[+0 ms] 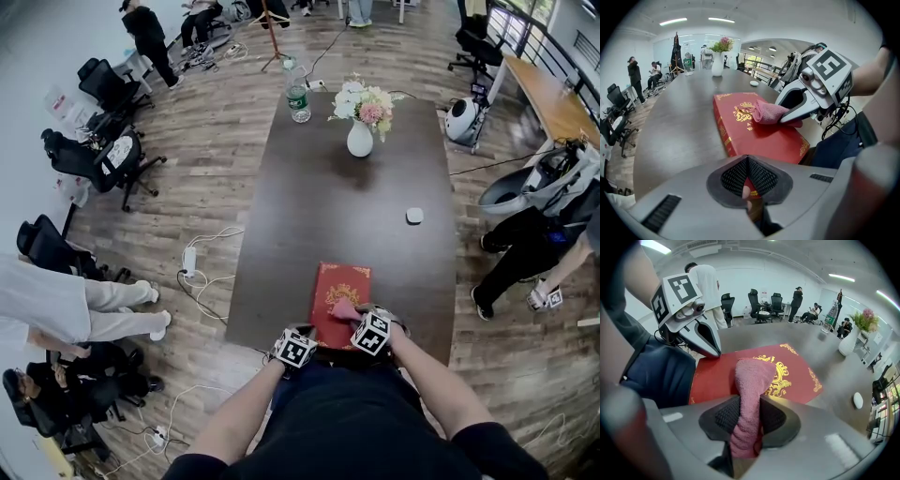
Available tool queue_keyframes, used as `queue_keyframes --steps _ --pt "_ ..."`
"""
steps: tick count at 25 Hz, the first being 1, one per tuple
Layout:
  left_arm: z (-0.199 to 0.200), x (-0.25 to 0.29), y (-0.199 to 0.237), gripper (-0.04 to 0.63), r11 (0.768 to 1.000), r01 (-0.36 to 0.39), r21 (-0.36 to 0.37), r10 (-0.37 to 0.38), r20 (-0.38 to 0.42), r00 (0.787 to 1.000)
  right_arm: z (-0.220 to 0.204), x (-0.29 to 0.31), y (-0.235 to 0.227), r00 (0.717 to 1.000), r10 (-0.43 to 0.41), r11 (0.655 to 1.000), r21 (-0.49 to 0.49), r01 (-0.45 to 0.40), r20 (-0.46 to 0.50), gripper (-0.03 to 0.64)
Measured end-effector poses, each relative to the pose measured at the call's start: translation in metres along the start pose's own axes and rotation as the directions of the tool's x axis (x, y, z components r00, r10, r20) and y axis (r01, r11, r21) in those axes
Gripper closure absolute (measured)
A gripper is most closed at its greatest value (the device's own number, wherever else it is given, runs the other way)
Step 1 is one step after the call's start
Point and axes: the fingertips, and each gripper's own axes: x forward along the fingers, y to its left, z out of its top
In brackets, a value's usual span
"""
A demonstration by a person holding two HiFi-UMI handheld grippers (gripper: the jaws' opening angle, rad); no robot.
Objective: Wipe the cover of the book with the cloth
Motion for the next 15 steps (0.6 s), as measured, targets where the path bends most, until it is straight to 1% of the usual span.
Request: queue_keyframes --steps 2,12,15 --pt "-0.003 -0.002 -0.001 0.6 1.0 0.0 -0.009 0.0 -0.02 1.0 -0.003 -0.002 -0.001 1.0 -0.006 1.0 0.004 0.006 0.002 0.5" --pt "-0.001 -0.002 0.0 0.6 1.0 -0.002 0.004 0.002 -0.012 1.0 -0.012 -0.01 -0.006 1.0 -0.015 0.999 0.03 0.015 0.011 0.5" --pt "-0.001 -0.002 -0.002 0.6 1.0 0.005 -0.004 -0.005 -0.015 1.0 -0.016 -0.011 -0.006 1.0 -0.017 0.999 0.034 0.016 0.011 0.5"
